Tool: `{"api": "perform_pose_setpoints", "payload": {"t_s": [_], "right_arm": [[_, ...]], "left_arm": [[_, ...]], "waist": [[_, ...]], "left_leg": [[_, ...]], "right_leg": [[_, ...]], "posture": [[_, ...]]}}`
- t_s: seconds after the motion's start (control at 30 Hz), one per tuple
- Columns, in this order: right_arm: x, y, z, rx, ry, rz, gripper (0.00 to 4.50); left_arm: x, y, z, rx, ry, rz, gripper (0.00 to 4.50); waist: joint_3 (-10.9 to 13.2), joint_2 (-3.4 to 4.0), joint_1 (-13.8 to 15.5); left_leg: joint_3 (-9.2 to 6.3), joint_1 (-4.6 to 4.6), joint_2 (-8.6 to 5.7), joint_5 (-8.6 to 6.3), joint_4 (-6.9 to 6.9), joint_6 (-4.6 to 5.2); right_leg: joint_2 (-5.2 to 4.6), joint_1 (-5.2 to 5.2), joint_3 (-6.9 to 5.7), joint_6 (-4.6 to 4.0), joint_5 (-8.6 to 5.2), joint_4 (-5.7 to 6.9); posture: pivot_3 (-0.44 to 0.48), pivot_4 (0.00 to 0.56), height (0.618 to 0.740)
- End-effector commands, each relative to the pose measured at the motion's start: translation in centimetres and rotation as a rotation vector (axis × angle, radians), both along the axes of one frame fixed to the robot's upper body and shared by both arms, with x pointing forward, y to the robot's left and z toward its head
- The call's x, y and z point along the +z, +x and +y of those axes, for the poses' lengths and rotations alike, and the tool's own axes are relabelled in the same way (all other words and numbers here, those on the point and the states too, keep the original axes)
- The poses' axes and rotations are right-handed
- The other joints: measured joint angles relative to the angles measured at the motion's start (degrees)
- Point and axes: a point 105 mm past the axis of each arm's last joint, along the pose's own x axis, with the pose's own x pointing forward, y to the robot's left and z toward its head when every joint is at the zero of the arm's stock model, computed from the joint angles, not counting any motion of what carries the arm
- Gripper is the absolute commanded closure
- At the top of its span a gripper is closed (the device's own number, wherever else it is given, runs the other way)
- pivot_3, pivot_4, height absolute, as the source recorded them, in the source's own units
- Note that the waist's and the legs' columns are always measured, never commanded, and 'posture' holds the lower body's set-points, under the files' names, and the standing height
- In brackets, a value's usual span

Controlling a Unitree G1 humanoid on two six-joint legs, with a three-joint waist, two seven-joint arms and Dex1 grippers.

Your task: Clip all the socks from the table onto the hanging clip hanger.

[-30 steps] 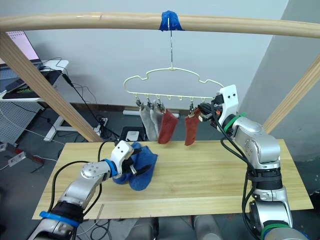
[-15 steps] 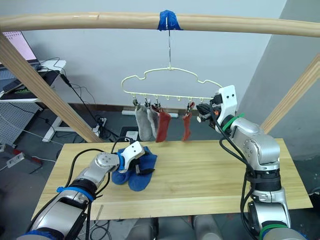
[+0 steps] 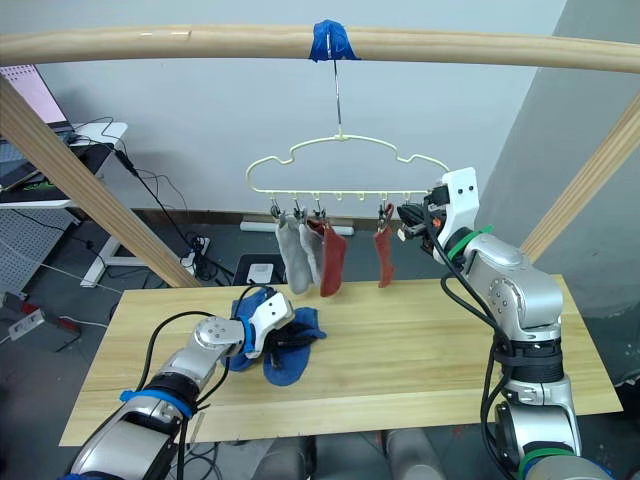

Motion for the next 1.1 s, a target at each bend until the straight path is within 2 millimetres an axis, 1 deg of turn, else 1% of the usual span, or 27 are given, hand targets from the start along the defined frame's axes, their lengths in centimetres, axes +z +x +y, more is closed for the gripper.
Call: {"api": "perform_pose_setpoints", "payload": {"t_s": [0.03, 0.1, 0.17, 0.23, 0.27, 0.33, 0.37, 0.47, 0.57, 0.63, 0.67, 0.73, 0.83, 0.93, 1.1], "right_arm": [[0.5, 0.0, -0.3, -0.009, 0.009, -0.017, 4.50], [0.4, 0.0, -0.2, -0.006, 0.010, -0.016, 4.50], [0.6, 0.0, -0.5, -0.001, 0.014, -0.008, 4.50], [0.7, -0.1, -0.7, 0.000, 0.015, -0.002, 4.50], [0.9, -0.1, -0.8, 0.004, 0.019, 0.005, 4.50], [1.0, -0.4, -1.0, 0.027, 0.055, 0.058, 4.50], [1.0, -0.5, -1.0, 0.037, 0.067, 0.078, 4.50], [1.0, -1.2, -0.9, 0.088, 0.139, 0.193, 4.50], [1.1, -1.7, -0.9, 0.116, 0.197, 0.272, 4.50], [1.3, -1.9, -1.0, 0.127, 0.242, 0.321, 4.50], [1.5, -2.0, -0.9, 0.135, 0.275, 0.341, 4.50], [2.1, -2.1, -0.6, 0.161, 0.356, 0.375, 4.50], [2.5, -2.2, -0.3, 0.173, 0.423, 0.421, 4.50], [2.8, -2.3, -0.1, 0.181, 0.455, 0.442, 4.50], [2.4, -2.7, 0.6, 0.193, 0.445, 0.455, 4.50]], "left_arm": [[2.2, 0.0, -1.1, -0.026, -0.086, -0.068, 4.46], [3.0, -0.3, -1.6, -0.044, -0.116, -0.098, 4.46], [4.4, -0.8, -2.1, -0.055, -0.156, -0.144, 4.46], [5.4, -1.2, -2.4, -0.058, -0.187, -0.166, 4.46], [6.5, -1.4, -2.8, -0.058, -0.240, -0.181, 4.46], [10.3, -1.4, -3.9, -0.061, -0.364, -0.262, 4.46], [11.4, -1.5, -4.2, -0.069, -0.392, -0.292, 4.46], [14.9, -1.6, -5.6, -0.100, -0.462, -0.419, 4.46], [17.0, -1.8, -7.0, -0.118, -0.514, -0.501, 4.46], [17.8, -1.9, -7.8, -0.134, -0.527, -0.547, 4.46], [17.8, -2.0, -8.2, -0.146, -0.525, -0.561, 4.46], [17.7, -2.2, -8.7, -0.165, -0.510, -0.589, 4.46], [17.5, -2.3, -9.1, -0.171, -0.507, -0.618, 4.46], [17.6, -2.1, -9.2, -0.171, -0.503, -0.644, 4.46], [18.4, -2.0, -9.5, -0.191, -0.495, -0.742, 4.46]], "waist": [[0.00, 0.00, 0.00], [0.00, 0.00, 0.00], [0.00, 0.00, -0.02], [-0.02, 0.00, 0.00], [-0.03, 0.00, 0.00], [-0.02, 0.00, 0.04], [-0.04, -0.02, 0.18], [-0.10, -0.02, 0.23], [-0.13, -0.01, 0.10], [-0.13, -0.01, 0.05], [-0.13, -0.01, 0.00], [-0.14, 0.00, -0.10], [-0.13, 0.00, -0.27], [-0.14, 0.01, -0.59], [-0.14, 0.01, -1.08]], "left_leg": [[0.00, 0.00, 0.00, 0.00, 0.01, 0.00], [0.00, 0.00, 0.00, 0.00, 0.02, 0.00], [0.00, 0.01, 0.00, 0.00, 0.04, 0.00], [0.00, 0.01, 0.00, 0.00, 0.03, 0.00], [0.00, 0.01, 0.00, 0.00, 0.04, 0.00], [-0.01, 0.01, 0.00, 0.00, 0.04, 0.00], [-0.01, -0.02, 0.00, 0.00, 0.07, 0.00], [-0.02, -0.01, -0.02, 0.01, 0.13, 0.00], [-0.01, 0.04, -0.02, 0.01, 0.15, 0.00], [0.00, 0.04, -0.02, 0.01, 0.15, 0.01], [0.00, 0.04, -0.02, 0.01, 0.15, 0.01], [0.00, 0.05, -0.02, 0.01, 0.14, 0.01], [0.00, 0.04, -0.02, 0.01, 0.14, 0.01], [0.01, 0.06, -0.02, 0.02, 0.14, 0.03], [0.01, 0.06, -0.02, 0.04, 0.15, 0.06]], "right_leg": [[0.00, 0.00, 0.00, 0.00, 0.00, 0.01], [0.00, 0.00, 0.01, 0.00, 0.00, 0.04], [0.00, 0.00, 0.01, 0.01, 0.00, 0.05], [0.00, 0.00, 0.02, 0.01, 0.01, 0.05], [-0.01, 0.00, 0.01, -0.01, 0.01, 0.06], [-0.01, 0.00, 0.01, -0.03, 0.03, 0.08], [-0.02, -0.01, 0.01, -0.03, 0.03, 0.09], [-0.04, 0.03, -0.01, -0.07, 0.10, 0.11], [-0.02, 0.07, 0.00, -0.05, 0.10, 0.14], [-0.01, 0.06, 0.01, -0.06, 0.10, 0.15], [0.00, 0.06, 0.02, -0.07, 0.10, 0.15], [0.01, 0.06, 0.03, -0.09, 0.11, 0.17], [0.02, 0.02, 0.05, -0.15, 0.14, 0.27], [0.03, -0.02, 0.06, -0.13, 0.12, 0.34], [0.04, -0.02, 0.07, 0.03, 0.03, 0.37]], "posture": [[-0.133, 0.172, 0.740], [-0.130, 0.169, 0.740], [-0.128, 0.163, 0.740], [-0.127, 0.160, 0.740], [-0.127, 0.160, 0.740], [-0.126, 0.154, 0.740], [-0.126, 0.154, 0.740], [-0.122, 0.149, 0.740], [-0.122, 0.148, 0.740], [-0.125, 0.149, 0.740], [-0.129, 0.149, 0.740], [-0.130, 0.150, 0.740], [-0.130, 0.151, 0.740], [-0.133, 0.153, 0.740], [-0.130, 0.157, 0.740]]}}
